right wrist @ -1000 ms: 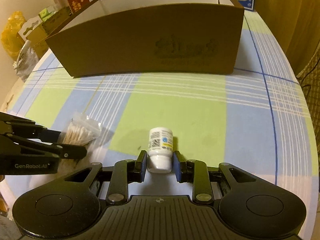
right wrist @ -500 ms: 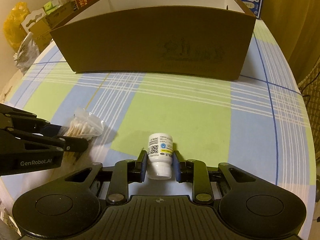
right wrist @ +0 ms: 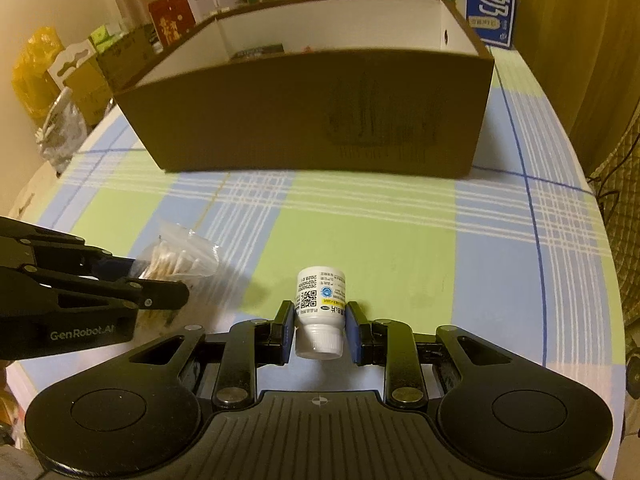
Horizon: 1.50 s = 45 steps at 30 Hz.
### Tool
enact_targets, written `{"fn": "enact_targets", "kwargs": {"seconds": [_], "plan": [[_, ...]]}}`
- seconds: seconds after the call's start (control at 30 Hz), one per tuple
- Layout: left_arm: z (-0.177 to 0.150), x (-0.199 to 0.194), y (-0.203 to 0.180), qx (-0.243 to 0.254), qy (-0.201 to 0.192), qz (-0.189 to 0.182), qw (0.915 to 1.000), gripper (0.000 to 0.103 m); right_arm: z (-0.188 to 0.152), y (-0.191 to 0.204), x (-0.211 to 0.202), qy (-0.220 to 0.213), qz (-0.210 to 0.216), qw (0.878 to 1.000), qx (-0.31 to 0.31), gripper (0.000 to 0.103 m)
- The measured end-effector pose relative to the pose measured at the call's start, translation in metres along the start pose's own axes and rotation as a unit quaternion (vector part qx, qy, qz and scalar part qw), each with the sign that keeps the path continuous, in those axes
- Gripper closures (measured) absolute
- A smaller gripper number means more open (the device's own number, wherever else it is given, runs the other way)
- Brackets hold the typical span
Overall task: Organize objects
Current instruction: 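Lift the swab bag and bottle and carry both over the brown box, then lower the swab bag and bottle into the box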
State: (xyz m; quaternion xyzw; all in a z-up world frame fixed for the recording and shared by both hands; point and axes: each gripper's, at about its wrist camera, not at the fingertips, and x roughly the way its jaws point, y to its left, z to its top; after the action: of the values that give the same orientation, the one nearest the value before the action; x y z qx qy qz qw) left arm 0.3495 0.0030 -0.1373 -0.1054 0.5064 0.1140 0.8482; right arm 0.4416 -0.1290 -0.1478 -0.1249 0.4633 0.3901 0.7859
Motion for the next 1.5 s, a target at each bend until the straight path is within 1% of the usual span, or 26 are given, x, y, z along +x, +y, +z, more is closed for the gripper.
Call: {"fn": "enact_targets", "kwargs": {"seconds": [0.3,0.53,0.7,0.93,1.03,1.2,1.33,1.5], "plan": [[0.021,-0.022,-0.003,0.002,-0.034,-0.008,0.9994,0.083,0.024,0.005,-0.020,-0.031,0.016,0.999,-0.002,0.079],[0.046,-0.032,-0.006,0.002,-0.062,-0.016,0.9980,0.083,0.045,0.001,-0.033,-0.055,0.024,0.998,-0.001,0.079],[0.069,-0.040,-0.008,0.003,-0.083,-0.018,0.9964,0.083,0.065,-0.007,-0.038,-0.073,0.026,0.997,0.002,0.079],[0.111,-0.042,-0.009,-0.003,-0.112,-0.019,0.9935,0.083,0.103,-0.016,-0.043,-0.111,0.019,0.994,-0.005,0.079],[0.130,-0.040,-0.008,-0.007,-0.121,-0.021,0.9925,0.083,0.120,-0.022,-0.040,-0.123,0.014,0.992,-0.006,0.079],[0.159,-0.029,-0.009,-0.006,-0.126,-0.023,0.9918,0.083,0.141,-0.030,-0.028,-0.129,0.004,0.992,-0.007,0.079],[0.179,-0.014,-0.008,-0.005,-0.121,-0.023,0.9924,0.083,0.155,-0.039,-0.015,-0.123,-0.005,0.992,-0.003,0.079],[0.196,0.008,-0.004,-0.005,-0.107,-0.021,0.9940,0.083,0.170,-0.052,0.003,-0.113,-0.013,0.993,0.003,0.079]]}}
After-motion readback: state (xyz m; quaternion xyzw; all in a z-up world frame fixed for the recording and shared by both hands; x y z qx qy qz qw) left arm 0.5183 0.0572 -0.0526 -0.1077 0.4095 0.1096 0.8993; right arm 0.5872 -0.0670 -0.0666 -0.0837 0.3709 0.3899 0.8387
